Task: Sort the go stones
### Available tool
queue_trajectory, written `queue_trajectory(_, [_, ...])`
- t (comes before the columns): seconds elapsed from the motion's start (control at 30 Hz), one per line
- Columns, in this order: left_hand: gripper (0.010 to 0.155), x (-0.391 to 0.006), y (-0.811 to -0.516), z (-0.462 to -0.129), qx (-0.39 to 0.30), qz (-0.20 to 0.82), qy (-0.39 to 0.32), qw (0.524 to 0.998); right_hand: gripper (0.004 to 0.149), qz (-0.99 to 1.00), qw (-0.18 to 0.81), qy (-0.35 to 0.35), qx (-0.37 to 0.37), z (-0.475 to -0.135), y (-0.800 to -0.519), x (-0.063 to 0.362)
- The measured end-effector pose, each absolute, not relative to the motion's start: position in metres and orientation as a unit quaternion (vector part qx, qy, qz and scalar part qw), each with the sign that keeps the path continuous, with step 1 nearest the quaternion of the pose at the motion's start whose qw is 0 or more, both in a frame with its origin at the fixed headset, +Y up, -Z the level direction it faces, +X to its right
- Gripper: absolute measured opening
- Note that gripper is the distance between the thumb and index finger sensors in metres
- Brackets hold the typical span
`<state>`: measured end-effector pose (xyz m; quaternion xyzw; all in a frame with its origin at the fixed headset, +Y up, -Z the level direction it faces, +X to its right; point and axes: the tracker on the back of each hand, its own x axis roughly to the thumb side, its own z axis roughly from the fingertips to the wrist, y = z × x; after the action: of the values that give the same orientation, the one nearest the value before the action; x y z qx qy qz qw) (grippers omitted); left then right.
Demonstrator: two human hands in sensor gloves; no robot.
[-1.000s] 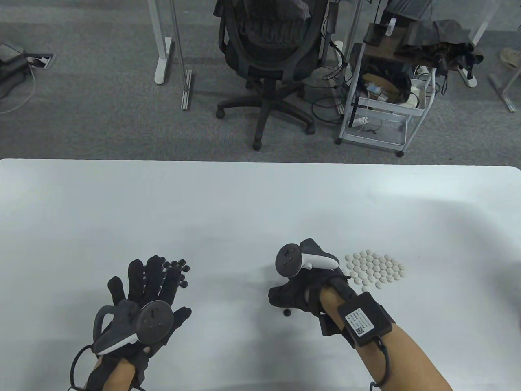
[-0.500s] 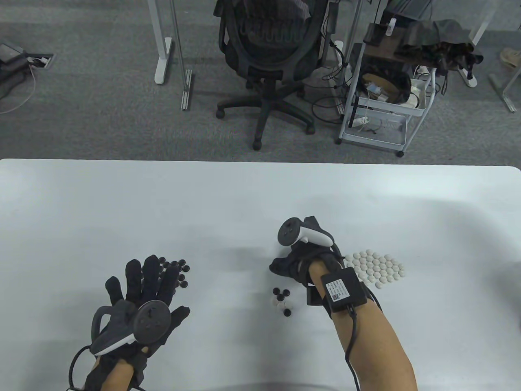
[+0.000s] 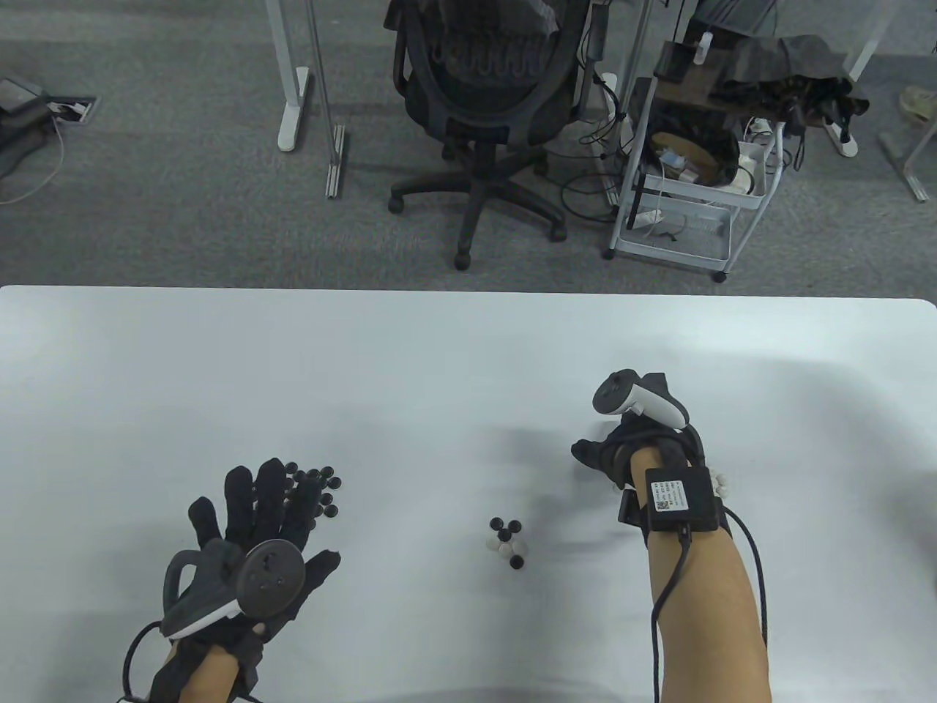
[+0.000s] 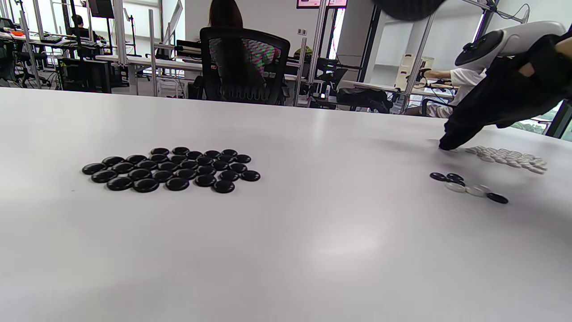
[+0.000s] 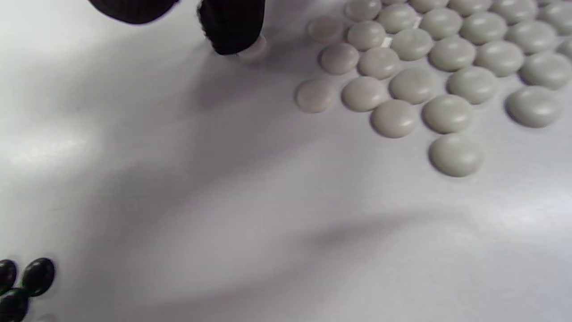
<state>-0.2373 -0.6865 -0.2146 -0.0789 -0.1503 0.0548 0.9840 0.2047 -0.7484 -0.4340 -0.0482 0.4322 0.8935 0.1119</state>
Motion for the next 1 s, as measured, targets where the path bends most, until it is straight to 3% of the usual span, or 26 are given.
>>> queue_trajectory(0.37, [0.077,-0.237,-0.687,-0.215,-0.081,0.054,-0.148,0.984,0.066,0.890,0.109,0.439,-0.061,-0.431,-0.737,0.213])
queue_trajectory(0.67, [0.077,-0.237,-0.687,-0.215,-0.085,0.052,-0.146,0.984,0.061,0.883,0.083,0.441,0.136,-0.404,-0.709,0.137])
queue_trajectory(0.83, [0.077,-0.235,-0.687,-0.216,-0.083,0.051,-0.148,0.984,0.060,0.862,0.038,0.447,0.238,-0.368,-0.716,0.090])
queue_trajectory(1.0, [0.077,-0.235,-0.686,-0.215,-0.083,0.051,-0.149,0.984,0.060,0.846,-0.007,0.457,0.275,-0.349,-0.733,0.071])
